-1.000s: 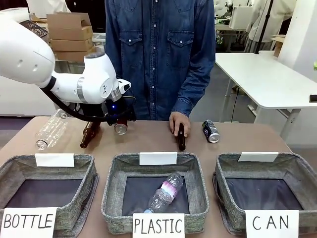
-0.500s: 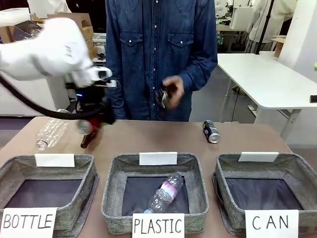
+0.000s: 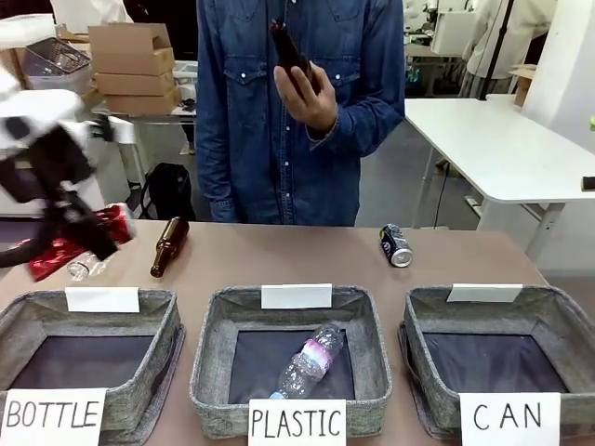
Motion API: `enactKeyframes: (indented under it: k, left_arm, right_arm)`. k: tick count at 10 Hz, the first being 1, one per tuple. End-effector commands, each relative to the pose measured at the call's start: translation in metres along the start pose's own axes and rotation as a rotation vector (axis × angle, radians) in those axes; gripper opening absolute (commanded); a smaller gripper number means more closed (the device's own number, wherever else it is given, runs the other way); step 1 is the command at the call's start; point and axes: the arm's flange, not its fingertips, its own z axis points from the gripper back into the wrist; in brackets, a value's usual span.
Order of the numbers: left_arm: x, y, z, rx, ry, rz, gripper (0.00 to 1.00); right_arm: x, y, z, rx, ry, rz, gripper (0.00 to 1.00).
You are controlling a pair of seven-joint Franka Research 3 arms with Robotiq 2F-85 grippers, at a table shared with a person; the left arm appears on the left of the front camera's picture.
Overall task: Sort the can waste into the basket.
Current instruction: Pick up the can waste from the table and place it in the right Fabric basket.
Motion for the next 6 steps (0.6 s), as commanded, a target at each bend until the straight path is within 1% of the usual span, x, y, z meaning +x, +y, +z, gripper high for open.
enactKeyframes:
  k: [1,2,5,6]
  left_arm:
    - [-0.018,0.022,0.016,-0.291,-0.233,-0.138,0.06]
    - [0.0,0.0,0.0,0.0,0.0,0.0,0.06]
    - [0.0,0.0,0.0,0.0,0.0,0.0,0.06]
    - [-0.008,0.002,0.001,-0.038,-0.05,-0.041,0.06]
  right_arm:
    - [0.003,0.001,-0.002,0.025,-0.009,0.027,1.0]
    - [0.003,0.001,-0.002,0.025,-0.009,0.027,1.0]
    - [0.003,0.001,-0.002,0.025,-0.009,0.027,1.0]
    - [0.003,0.001,-0.002,0.025,-0.009,0.027,1.0]
